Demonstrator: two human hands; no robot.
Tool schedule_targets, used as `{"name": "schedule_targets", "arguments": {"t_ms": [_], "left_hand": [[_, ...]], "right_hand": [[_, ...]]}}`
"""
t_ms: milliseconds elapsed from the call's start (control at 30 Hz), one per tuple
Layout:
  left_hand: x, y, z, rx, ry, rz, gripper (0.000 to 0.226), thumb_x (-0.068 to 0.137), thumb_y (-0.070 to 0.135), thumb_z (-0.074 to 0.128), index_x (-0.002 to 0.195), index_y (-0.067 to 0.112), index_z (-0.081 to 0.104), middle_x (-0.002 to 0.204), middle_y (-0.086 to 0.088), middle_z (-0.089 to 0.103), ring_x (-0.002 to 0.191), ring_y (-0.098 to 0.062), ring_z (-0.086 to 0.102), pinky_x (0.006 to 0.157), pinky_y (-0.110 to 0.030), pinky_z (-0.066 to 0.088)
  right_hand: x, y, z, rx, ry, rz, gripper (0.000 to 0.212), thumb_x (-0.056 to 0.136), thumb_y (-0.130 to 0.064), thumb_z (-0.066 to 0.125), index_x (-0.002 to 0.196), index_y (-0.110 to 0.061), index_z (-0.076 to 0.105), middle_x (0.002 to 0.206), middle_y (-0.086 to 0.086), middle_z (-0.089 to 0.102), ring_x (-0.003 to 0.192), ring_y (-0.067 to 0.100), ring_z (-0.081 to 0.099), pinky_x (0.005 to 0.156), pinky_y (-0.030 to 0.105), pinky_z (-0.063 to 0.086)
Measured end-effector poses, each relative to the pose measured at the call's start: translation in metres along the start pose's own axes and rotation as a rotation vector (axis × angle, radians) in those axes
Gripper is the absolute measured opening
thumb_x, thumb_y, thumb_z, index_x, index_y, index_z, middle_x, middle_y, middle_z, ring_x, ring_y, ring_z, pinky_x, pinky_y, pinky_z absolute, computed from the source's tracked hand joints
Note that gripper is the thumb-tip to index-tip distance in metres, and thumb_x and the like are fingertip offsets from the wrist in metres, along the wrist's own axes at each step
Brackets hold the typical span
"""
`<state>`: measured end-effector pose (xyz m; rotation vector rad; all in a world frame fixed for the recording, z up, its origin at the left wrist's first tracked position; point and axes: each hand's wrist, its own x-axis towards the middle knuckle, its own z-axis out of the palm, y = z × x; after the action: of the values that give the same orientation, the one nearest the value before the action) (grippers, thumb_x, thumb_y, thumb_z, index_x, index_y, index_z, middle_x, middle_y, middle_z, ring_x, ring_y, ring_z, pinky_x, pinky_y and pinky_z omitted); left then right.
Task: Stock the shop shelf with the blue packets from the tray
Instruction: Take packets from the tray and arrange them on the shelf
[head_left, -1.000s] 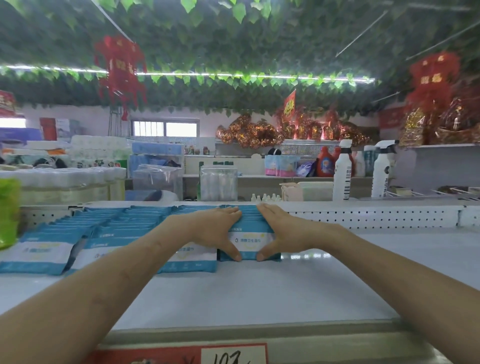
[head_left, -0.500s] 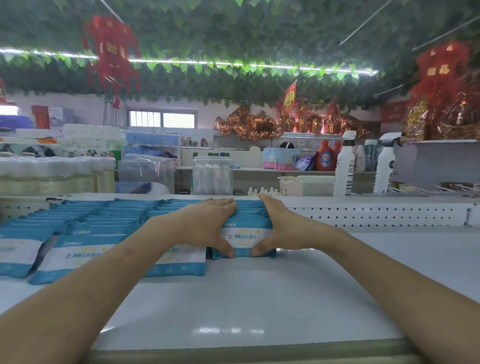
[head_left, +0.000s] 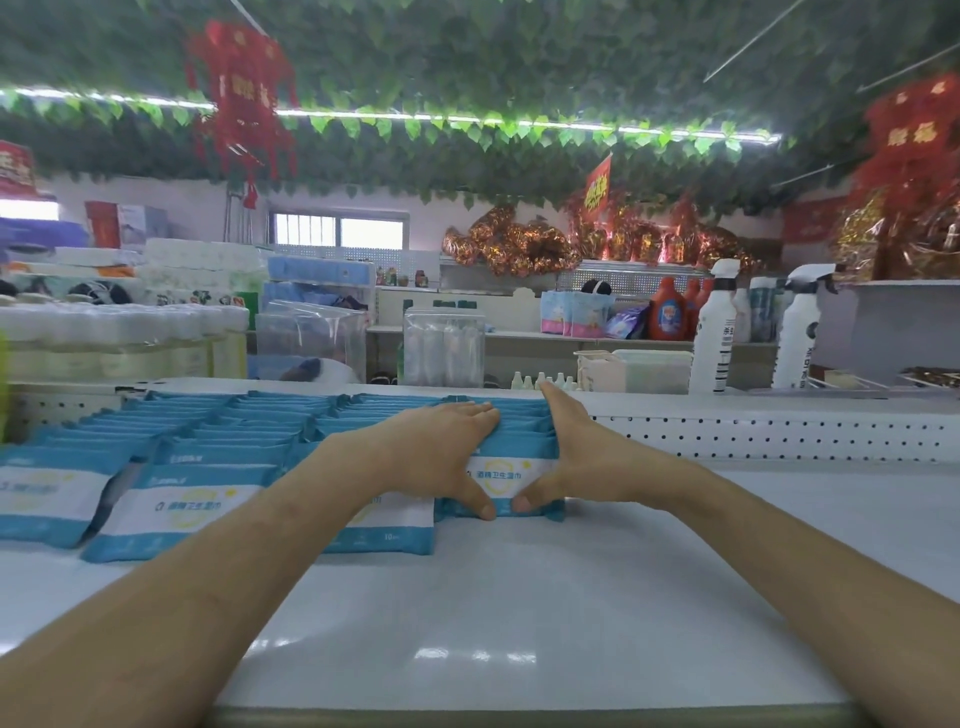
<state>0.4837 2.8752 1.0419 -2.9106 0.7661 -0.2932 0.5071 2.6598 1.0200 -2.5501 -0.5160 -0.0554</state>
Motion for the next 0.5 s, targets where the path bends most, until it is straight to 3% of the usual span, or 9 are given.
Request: {"name": "schedule_targets", "arguments": {"t_ms": [67, 200, 400, 500], "left_hand": [[0.001, -0.001, 0.001, -0.008, -0.001, 0.006, 0.109, 0.074, 0.07, 0.077, 0.156, 0.017, 0.029, 0.163, 0.002, 0.034, 0.145, -0.021, 0.036, 0.118, -0.036, 0.032], [0.005, -0.002, 0.0, -0.02, -0.009, 0.019, 0.107, 0.076, 0.068, 0.077, 0.156, 0.017, 0.029, 0.162, 0.002, 0.033, 0.145, -0.021, 0.035, 0.118, -0.036, 0.031], [0.006, -0.002, -0.001, -0.026, -0.024, 0.022, 0.106, 0.077, 0.066, 0.077, 0.157, 0.018, 0.028, 0.162, 0.001, 0.034, 0.145, -0.022, 0.037, 0.119, -0.037, 0.031], [0.006, -0.001, -0.002, -0.021, -0.032, 0.023, 0.108, 0.077, 0.067, 0.076, 0.159, 0.018, 0.025, 0.164, 0.002, 0.031, 0.146, -0.022, 0.035, 0.12, -0.036, 0.03]], "right_hand": [[0.0, 0.004, -0.002, 0.086, -0.021, 0.064, 0.154, 0.057, -0.048, 0.098, 0.158, -0.036, -0.017, 0.164, -0.016, 0.013, 0.144, 0.014, 0.031, 0.119, 0.037, 0.034], [0.005, 0.013, 0.0, 0.367, -0.147, 0.137, 0.161, 0.051, -0.036, 0.102, 0.156, -0.043, -0.02, 0.143, -0.007, 0.051, 0.125, 0.016, 0.059, 0.107, 0.041, 0.052], [0.011, 0.012, 0.006, 0.606, -0.156, 0.164, 0.157, 0.057, -0.008, 0.099, 0.157, -0.047, -0.016, 0.135, -0.002, 0.056, 0.12, 0.021, 0.063, 0.1, 0.044, 0.057], [0.011, 0.011, 0.007, 0.629, -0.167, 0.169, 0.16, 0.052, -0.007, 0.1, 0.157, -0.047, -0.014, 0.137, 0.001, 0.055, 0.121, 0.025, 0.063, 0.101, 0.046, 0.056]]}}
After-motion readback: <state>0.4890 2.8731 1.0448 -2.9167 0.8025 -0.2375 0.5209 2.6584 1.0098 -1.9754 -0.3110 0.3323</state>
